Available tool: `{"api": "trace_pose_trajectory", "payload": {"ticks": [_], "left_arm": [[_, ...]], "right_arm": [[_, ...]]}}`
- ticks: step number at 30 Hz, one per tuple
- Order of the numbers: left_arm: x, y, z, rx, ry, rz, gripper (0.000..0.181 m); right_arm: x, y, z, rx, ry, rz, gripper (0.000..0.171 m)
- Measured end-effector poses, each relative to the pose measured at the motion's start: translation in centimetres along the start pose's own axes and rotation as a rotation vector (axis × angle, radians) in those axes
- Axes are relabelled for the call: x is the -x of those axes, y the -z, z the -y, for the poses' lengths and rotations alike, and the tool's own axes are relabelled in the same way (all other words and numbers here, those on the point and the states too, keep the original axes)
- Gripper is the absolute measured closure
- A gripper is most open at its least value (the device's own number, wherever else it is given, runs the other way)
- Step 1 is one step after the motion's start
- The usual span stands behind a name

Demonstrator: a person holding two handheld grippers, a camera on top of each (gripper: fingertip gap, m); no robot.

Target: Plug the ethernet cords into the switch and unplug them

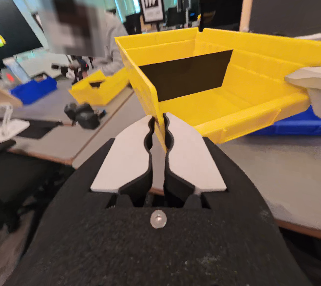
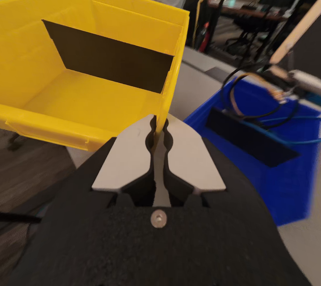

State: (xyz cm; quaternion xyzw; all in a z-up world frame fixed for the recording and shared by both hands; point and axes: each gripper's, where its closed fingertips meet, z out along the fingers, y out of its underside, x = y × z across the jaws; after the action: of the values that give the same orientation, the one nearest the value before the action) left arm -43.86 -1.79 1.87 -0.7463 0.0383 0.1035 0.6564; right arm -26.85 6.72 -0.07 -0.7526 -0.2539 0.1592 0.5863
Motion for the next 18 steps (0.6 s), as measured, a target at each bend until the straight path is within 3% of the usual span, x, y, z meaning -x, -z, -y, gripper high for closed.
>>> {"api": "trace_pose_trajectory", "payload": {"ticks": [4, 9, 13, 18], "left_arm": [[-4.6, -2.3, 7.4, -0.127, -0.086, -0.095, 0.173], [-15.0, -6.8, 14.3, -0.211, -0.156, -0.283, 0.173], [-25.8, -9.1, 17.1, -0.205, -0.065, -0.491, 0.173], [-39.9, -9.7, 16.2, -0.14, 0.009, -0.686, 0.172]], "right_arm": [[-6.8, 4.2, 6.2, -0.14, -0.012, -0.143, 0.166], [-17.9, 11.3, 10.6, -0.198, 0.024, -0.433, 0.167], [-27.1, 16.7, 9.2, -0.087, 0.004, -0.584, 0.167], [-37.4, 23.3, 2.4, 0.137, -0.056, -0.733, 0.167]]}}
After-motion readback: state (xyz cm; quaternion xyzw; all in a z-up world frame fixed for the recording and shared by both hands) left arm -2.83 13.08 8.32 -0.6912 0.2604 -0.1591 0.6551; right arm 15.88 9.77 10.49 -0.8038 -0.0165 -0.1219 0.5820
